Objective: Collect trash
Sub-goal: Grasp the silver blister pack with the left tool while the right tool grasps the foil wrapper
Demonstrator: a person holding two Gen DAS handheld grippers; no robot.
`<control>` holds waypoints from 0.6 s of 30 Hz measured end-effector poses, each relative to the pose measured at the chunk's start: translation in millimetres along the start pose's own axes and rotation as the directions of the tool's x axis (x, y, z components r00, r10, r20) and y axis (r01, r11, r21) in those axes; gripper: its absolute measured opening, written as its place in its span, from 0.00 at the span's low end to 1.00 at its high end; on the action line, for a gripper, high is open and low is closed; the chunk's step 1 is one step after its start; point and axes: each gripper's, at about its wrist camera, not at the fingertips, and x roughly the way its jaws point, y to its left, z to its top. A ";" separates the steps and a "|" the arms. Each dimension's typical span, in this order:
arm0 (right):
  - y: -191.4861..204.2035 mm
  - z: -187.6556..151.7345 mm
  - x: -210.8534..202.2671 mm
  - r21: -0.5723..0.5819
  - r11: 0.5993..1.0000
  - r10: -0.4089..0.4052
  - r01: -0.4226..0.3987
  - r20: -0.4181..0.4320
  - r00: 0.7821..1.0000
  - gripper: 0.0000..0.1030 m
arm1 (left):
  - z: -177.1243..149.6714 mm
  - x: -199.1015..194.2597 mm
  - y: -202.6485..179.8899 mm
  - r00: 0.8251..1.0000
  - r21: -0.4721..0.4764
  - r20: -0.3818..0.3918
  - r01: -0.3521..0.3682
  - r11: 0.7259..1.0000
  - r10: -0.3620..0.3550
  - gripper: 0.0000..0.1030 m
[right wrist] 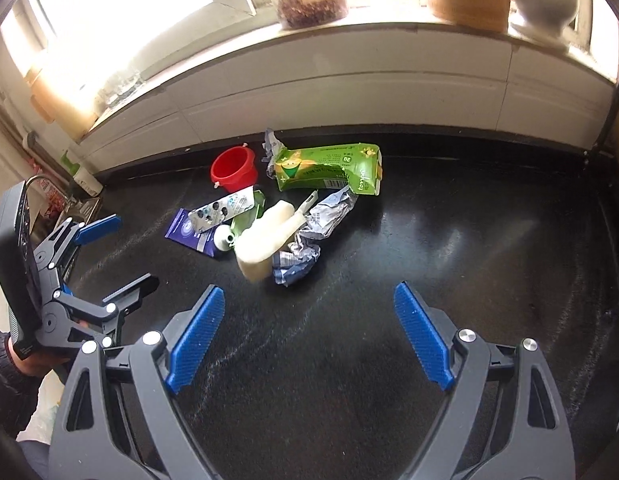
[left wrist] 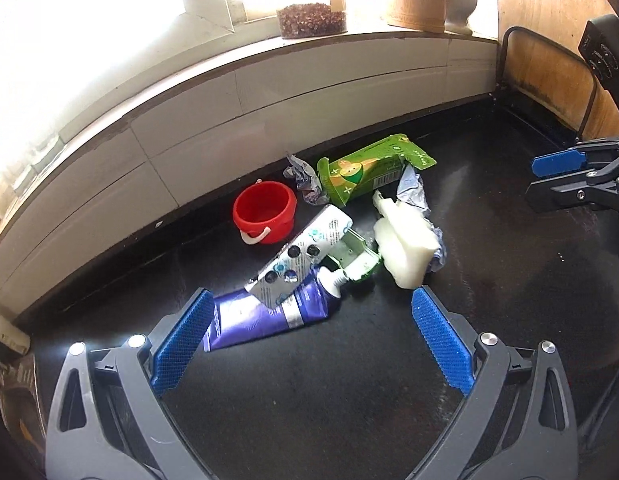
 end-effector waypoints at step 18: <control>-12.0 32.6 137.7 0.194 0.970 0.195 -0.149 -0.244 0.950 0.56 | 24.1 130.0 28.8 0.965 0.081 -0.153 0.229 0.970 -0.215 0.66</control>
